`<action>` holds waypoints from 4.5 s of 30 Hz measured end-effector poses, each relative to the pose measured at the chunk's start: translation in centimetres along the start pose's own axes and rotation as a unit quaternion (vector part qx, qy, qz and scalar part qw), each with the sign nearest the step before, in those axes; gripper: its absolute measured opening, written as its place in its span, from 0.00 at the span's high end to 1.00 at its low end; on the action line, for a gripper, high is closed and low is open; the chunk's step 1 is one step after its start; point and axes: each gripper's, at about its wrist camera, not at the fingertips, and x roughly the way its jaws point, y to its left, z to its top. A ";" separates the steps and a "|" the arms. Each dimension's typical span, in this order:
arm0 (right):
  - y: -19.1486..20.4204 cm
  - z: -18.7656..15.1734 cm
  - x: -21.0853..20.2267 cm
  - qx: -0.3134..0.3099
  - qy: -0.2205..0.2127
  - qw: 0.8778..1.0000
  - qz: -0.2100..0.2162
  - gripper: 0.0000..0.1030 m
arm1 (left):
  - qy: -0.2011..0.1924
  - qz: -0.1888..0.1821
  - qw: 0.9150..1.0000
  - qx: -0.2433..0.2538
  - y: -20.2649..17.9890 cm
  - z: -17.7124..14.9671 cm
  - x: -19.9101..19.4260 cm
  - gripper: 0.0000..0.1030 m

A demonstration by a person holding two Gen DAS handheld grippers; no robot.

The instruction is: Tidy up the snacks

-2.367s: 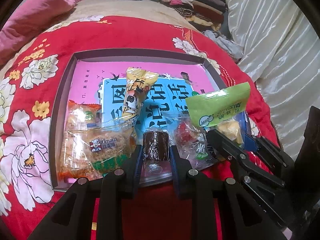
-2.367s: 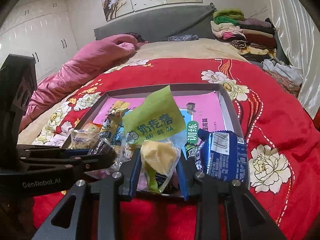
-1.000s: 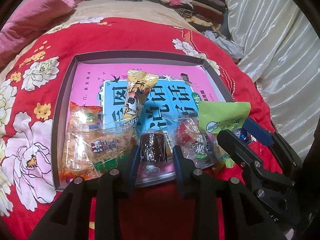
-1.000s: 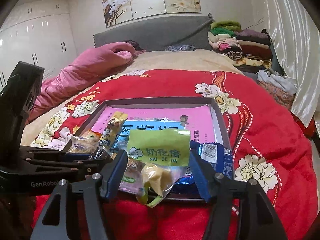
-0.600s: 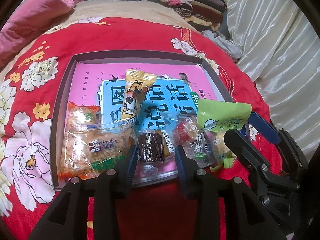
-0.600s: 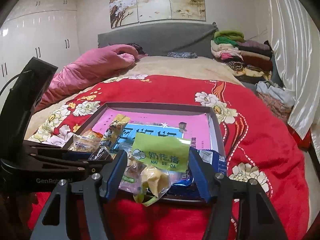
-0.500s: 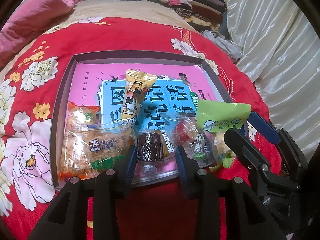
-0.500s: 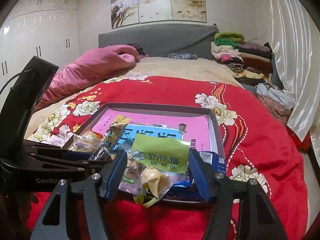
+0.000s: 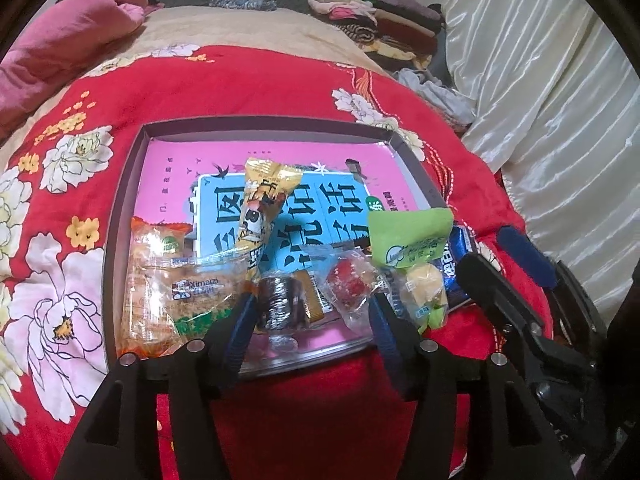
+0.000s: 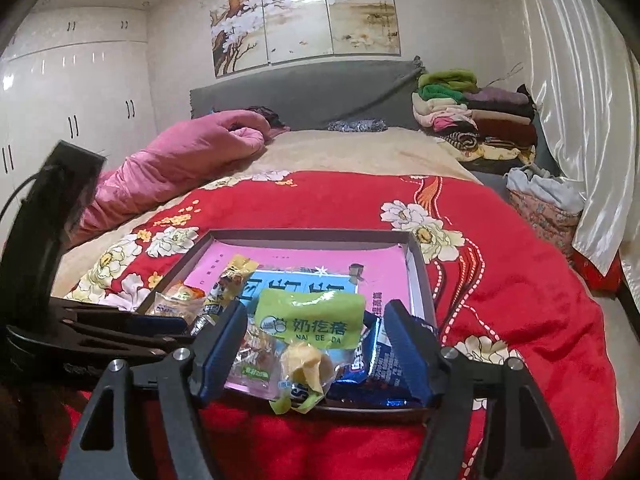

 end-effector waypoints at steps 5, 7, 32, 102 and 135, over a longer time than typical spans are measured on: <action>-0.7 -0.4 0.3 0.011 0.018 1.000 -0.011 0.31 | -0.007 -0.005 1.000 0.000 0.0 0.2 -0.7 0.31; -1.0 -0.6 0.3 0.016 0.022 1.000 -0.014 0.31 | -0.008 -0.007 1.000 -0.001 0.0 0.2 -0.8 0.31; -1.3 0.3 -3.1 0.033 -0.024 0.999 -0.018 0.10 | -0.056 0.016 0.998 -0.003 -0.9 -0.7 -5.2 0.20; 3.1 -3.4 -5.3 0.006 0.073 0.997 -0.026 0.04 | -0.029 0.071 0.997 -0.010 0.9 -7.9 -8.0 0.20; 2.5 -3.7 -4.9 0.013 0.076 0.997 -0.027 0.04 | -0.024 0.085 0.996 -0.011 0.9 -7.8 -7.9 0.20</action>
